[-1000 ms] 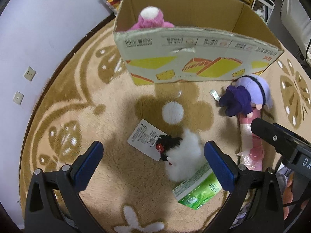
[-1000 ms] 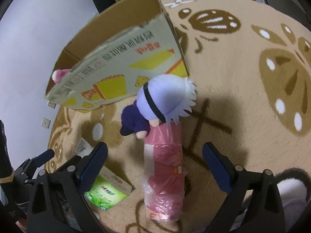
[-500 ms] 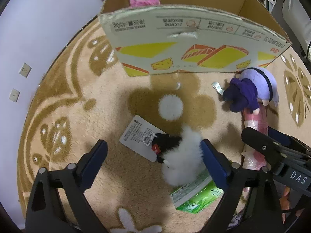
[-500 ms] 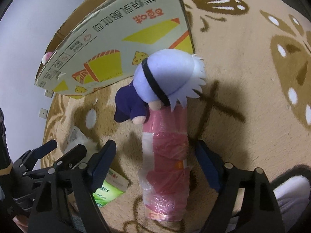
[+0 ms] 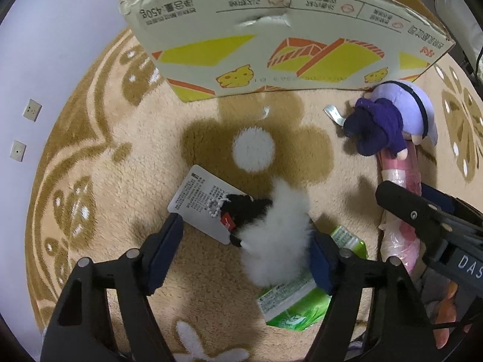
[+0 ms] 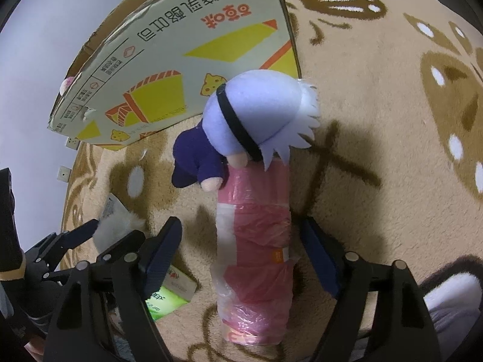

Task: Organize soft objects
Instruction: 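Grasp the pink wrapped roll with the right tool while the left tool grasps the white fluffy plush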

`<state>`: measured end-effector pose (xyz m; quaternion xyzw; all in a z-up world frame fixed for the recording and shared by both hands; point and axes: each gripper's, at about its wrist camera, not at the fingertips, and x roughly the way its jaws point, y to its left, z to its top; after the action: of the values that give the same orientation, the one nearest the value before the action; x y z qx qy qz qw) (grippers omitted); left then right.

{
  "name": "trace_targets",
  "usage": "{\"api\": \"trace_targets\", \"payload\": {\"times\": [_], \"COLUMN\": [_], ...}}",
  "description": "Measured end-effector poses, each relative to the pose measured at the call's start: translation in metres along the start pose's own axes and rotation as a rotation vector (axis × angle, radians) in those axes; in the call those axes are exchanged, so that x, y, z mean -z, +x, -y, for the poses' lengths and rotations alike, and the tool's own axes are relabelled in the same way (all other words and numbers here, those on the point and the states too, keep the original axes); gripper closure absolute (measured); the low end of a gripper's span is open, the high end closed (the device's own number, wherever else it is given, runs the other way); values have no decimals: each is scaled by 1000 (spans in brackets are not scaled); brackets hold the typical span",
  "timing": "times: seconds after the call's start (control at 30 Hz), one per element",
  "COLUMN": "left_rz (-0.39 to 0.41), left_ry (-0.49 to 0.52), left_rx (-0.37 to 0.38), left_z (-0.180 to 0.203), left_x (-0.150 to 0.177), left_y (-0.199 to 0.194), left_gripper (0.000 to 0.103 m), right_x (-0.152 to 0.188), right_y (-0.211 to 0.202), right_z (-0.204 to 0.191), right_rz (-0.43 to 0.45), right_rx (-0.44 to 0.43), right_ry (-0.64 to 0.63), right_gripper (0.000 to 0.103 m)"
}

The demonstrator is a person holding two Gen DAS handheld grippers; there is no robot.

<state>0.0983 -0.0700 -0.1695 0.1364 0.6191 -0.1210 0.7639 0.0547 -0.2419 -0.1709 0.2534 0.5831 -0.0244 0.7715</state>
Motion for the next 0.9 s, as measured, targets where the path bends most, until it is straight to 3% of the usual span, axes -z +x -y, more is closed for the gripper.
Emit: {"api": "trace_targets", "payload": {"times": [0.13,0.5,0.77,0.9], "left_rz": [1,9,30,49], "left_ry": [8,29,31,23], "left_rx": [15,25,21,13], "left_z": [5,26,28,27], "left_x": [-1,3,6,4], "left_y": [2,-2,-8,-16], "left_gripper": [42,60,63,64], "right_x": [0,4,7,7], "right_y": [1,9,10,9], "right_z": [1,-9,-10,-10], "right_rz": [-1,-11,4,21], "right_rx": [6,48,89,78], "right_ry": [0,-33,-10,3], "right_gripper": [24,24,53,55]}}
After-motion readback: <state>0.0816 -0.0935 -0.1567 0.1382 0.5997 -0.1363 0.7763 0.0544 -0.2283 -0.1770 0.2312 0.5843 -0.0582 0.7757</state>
